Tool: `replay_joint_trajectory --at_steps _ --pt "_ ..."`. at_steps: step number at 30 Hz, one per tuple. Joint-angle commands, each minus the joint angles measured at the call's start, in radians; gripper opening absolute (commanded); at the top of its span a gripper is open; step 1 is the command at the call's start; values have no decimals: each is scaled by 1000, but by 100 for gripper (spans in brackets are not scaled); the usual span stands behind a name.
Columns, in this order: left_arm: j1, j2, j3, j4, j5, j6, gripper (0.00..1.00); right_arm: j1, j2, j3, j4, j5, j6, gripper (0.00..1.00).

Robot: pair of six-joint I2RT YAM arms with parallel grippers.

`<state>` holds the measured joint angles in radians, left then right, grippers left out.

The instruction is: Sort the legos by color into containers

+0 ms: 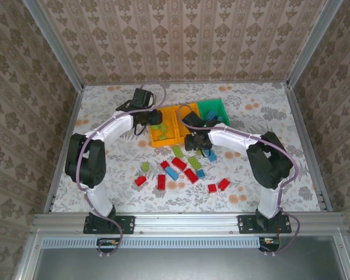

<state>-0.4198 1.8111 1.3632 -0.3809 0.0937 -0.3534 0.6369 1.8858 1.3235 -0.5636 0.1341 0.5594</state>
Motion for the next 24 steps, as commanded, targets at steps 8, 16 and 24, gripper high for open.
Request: replay_joint_trajectory --at_steps 8,16,24 --pt "9 57 76 62 59 -30 45 0 39 29 -62 90 -15 57" --pt "9 2 22 66 50 -44 63 -3 67 38 -67 117 -23 60" --pt "8 -168 -145 26 -27 -32 70 -23 113 47 -47 74 -30 57"
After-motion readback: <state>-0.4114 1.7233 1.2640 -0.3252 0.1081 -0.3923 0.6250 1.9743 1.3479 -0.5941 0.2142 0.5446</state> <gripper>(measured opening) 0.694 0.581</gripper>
